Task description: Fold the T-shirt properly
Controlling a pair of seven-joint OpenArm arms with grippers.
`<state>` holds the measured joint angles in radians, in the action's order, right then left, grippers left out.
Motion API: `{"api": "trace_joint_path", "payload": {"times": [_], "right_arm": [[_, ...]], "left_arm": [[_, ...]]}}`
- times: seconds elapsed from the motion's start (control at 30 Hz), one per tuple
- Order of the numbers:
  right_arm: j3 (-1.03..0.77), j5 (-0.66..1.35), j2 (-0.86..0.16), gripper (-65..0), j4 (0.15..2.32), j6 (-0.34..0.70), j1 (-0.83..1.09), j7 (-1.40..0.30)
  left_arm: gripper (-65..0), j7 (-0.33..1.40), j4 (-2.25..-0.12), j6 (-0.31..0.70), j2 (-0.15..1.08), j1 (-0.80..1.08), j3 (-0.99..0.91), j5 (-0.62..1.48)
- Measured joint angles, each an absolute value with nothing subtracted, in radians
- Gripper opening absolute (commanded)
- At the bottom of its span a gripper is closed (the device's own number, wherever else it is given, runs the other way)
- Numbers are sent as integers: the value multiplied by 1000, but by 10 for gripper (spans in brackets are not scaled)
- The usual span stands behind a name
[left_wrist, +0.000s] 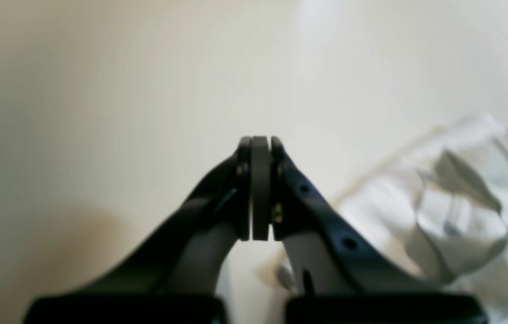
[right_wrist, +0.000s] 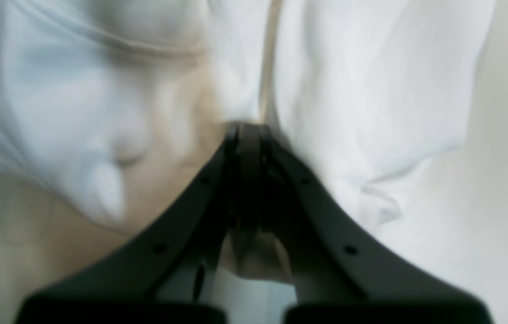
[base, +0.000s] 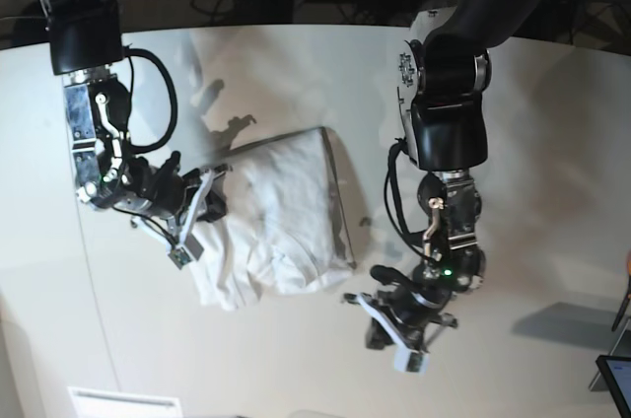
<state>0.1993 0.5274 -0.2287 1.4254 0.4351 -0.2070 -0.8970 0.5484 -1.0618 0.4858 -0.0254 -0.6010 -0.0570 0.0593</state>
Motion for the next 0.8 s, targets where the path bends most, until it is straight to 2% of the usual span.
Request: {"api": "trace_joint_path", "payload": {"times": [0.17, 0.3, 0.33, 0.6, 0.8], "right_arm": [[200, 530, -216, -650, 1451, 436, -230, -901], [200, 529, -209, -650, 1458, 436, -243, -914], [200, 524, -209, -650, 1464, 436, -245, -918], [134, 527, -215, -650, 1475, 443, -265, -916], [135, 525, -247, -650, 1475, 444, -263, -913]], "left_arm": [[-650, 765, -1452, 486, -37, -517, -64, 77], [-650, 893, -1661, 577, -103, -385, -55, 209], [-650, 898, -1692, 571, -115, -345, -49, 234], [-650, 909, -1799, 564, -133, -112, -39, 378], [-650, 719, -1733, 559, -133, -6, 136, 391]]}}
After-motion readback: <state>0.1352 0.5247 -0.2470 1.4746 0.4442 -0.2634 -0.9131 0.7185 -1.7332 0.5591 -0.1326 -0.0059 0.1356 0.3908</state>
